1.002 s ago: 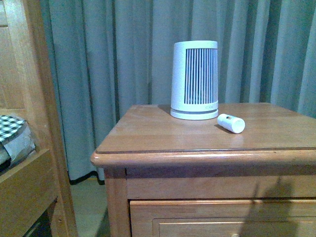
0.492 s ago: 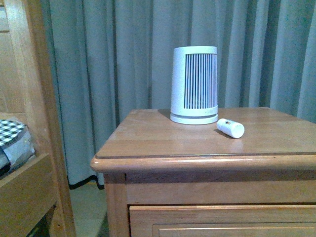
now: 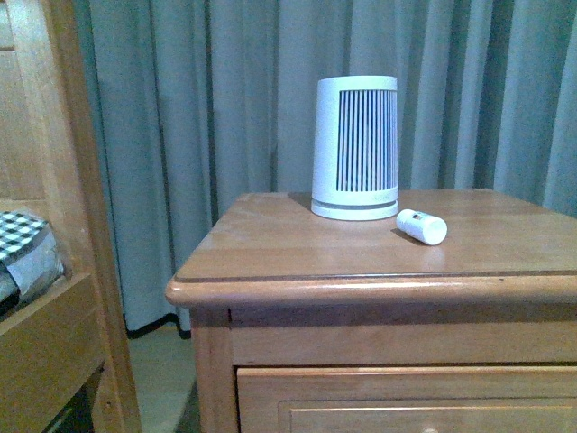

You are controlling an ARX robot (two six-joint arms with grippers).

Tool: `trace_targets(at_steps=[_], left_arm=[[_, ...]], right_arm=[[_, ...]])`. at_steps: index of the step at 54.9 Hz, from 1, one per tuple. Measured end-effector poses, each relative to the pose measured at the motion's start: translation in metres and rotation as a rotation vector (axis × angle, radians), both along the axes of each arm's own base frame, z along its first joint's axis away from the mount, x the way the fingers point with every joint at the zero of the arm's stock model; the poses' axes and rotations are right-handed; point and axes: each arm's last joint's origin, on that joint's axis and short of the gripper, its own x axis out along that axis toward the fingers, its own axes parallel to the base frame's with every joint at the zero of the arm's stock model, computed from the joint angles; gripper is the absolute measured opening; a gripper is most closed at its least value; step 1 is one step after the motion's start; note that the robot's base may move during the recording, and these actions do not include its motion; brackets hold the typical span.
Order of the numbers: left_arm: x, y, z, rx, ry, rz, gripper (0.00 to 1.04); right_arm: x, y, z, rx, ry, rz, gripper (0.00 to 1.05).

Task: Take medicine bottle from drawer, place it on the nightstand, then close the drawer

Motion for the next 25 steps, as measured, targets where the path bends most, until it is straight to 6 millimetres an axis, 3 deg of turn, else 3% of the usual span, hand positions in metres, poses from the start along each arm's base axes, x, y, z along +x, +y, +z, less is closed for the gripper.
trace_targets(at_steps=[4, 25], left_arm=[[0.0000, 0.0000, 0.0000, 0.000, 0.000, 0.000, 0.98], [0.0000, 0.0000, 0.0000, 0.000, 0.000, 0.000, 0.98]], right_arm=[[0.0000, 0.0000, 0.0000, -0.002, 0.000, 0.000, 0.04], [0.0000, 0.0000, 0.0000, -0.002, 0.000, 0.000, 0.70]])
